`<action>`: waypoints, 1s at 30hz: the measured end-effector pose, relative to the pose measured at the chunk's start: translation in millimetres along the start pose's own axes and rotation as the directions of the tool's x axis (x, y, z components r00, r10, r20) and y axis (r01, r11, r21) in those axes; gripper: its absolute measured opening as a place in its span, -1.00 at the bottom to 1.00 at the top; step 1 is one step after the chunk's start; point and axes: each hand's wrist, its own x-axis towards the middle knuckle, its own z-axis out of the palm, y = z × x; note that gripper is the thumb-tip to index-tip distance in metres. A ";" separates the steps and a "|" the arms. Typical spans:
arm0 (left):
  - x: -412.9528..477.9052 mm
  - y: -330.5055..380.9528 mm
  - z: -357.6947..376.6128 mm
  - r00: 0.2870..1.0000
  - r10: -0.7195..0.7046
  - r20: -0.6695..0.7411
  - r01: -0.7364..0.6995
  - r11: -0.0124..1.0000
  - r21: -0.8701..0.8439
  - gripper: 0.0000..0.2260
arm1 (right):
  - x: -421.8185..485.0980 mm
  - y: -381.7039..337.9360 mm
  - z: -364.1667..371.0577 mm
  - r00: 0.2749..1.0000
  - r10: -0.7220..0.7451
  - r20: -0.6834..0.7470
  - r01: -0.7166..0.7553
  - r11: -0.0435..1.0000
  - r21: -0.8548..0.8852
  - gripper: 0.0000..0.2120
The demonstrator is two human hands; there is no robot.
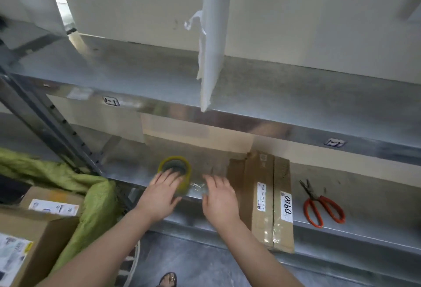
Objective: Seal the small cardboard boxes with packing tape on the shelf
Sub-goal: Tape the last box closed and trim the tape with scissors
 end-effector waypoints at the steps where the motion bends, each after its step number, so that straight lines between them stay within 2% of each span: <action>1: 6.0 -11.1 2.7 1.000 0.007 0.015 -0.007 1.000 -0.009 -0.42 | 12.0 -1.0 8.0 0.997 0.061 0.036 -0.060 0.998 -0.024 -0.48; 4: 19.6 -38.1 12.9 0.995 0.050 0.089 -0.049 0.999 -0.015 -0.44 | 37.3 4.5 29.4 0.968 0.202 0.148 -0.193 0.978 -0.077 -0.50; 7: 27.3 -57.6 26.3 0.984 0.114 0.134 -0.110 0.993 -0.036 -0.46 | 49.4 8.0 42.8 0.938 0.267 0.223 -0.261 0.964 -0.055 -0.50; 14: 45.1 -75.5 31.1 0.962 0.271 0.012 -0.271 0.962 -0.020 -0.62 | 57.3 3.3 51.5 0.929 0.322 0.181 -0.318 0.947 -0.056 -0.78; 17: 47.8 -79.5 30.2 0.961 0.277 0.011 -0.273 0.951 -0.144 -0.69 | 54.4 -2.3 45.2 0.935 0.339 0.103 -0.347 0.935 0.074 -0.82; 19: 47.3 -82.1 27.4 0.969 0.247 0.025 -0.230 0.932 -0.282 -0.65 | 52.1 -7.1 34.5 0.926 0.377 0.023 -0.374 0.906 0.200 -0.84; 22: 39.3 -70.2 -0.5 0.977 0.214 -0.019 -0.196 0.851 -0.487 -0.59 | 45.8 -13.2 8.5 0.919 0.393 -0.026 -0.375 0.893 0.249 -0.82; 26: 13.2 -51.7 -39.3 0.965 0.262 -0.021 -0.227 0.789 -0.571 -0.57 | 18.2 -10.7 -31.9 0.897 0.440 -0.030 -0.400 0.840 0.366 -0.80; 28: -4.3 -36.9 -52.2 0.955 0.297 -0.025 -0.262 0.797 -0.545 -0.58 | -3.1 -1.2 -50.4 0.886 0.461 -0.040 -0.403 0.811 0.423 -0.87; 30: -20.2 -15.7 -60.0 0.952 0.295 -0.079 -0.290 0.794 -0.534 -0.60 | -26.2 11.0 -64.8 0.886 0.464 0.017 -0.416 0.777 0.473 -0.88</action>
